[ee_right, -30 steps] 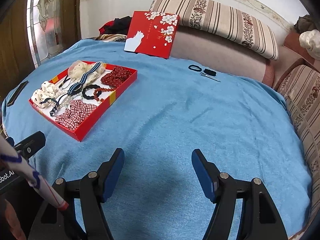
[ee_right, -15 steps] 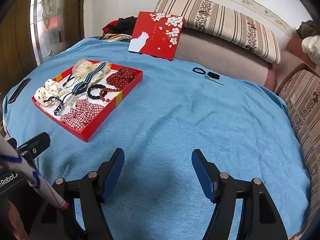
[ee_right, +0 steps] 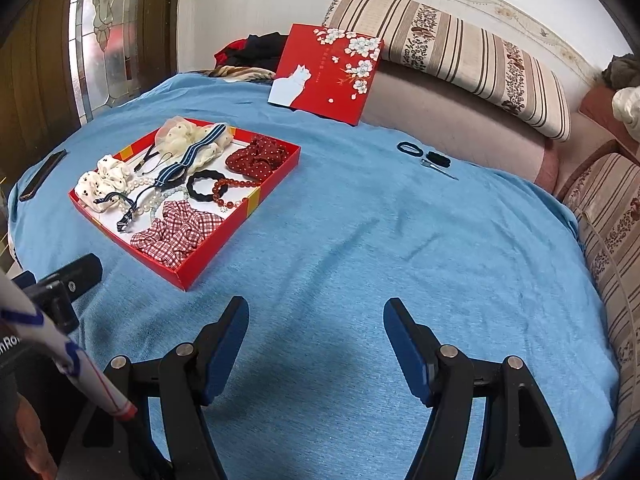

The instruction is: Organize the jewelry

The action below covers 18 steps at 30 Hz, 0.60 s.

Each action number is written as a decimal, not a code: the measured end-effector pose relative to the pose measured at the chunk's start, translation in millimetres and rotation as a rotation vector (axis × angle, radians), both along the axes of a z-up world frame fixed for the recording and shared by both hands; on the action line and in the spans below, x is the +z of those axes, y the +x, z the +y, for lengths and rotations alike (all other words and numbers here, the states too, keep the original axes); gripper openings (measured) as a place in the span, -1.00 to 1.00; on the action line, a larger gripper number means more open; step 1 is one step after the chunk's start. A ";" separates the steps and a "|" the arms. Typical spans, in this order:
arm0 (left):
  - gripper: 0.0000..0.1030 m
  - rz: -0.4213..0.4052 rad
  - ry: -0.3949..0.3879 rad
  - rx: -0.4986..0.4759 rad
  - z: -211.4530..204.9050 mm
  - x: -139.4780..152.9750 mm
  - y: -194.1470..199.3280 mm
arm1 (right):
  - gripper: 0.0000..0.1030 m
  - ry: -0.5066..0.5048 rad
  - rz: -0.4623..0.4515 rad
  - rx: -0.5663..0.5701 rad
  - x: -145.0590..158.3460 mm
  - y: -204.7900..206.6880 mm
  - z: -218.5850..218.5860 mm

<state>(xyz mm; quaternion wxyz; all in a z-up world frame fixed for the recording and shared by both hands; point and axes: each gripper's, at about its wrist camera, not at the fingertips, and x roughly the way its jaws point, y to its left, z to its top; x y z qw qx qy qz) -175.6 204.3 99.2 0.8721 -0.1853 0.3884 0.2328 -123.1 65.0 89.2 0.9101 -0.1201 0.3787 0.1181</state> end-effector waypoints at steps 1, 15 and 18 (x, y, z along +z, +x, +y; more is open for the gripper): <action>0.99 0.000 -0.005 0.003 1.6 -0.6 -0.6 | 0.44 0.003 0.003 0.001 -0.7 0.0 0.3; 0.99 0.002 -0.002 -0.032 -4.5 1.7 0.9 | 0.45 0.008 -0.012 0.013 0.6 -4.7 -1.4; 0.99 0.006 0.003 -0.035 -6.2 2.9 0.2 | 0.45 0.015 -0.009 0.007 0.4 -5.2 -4.5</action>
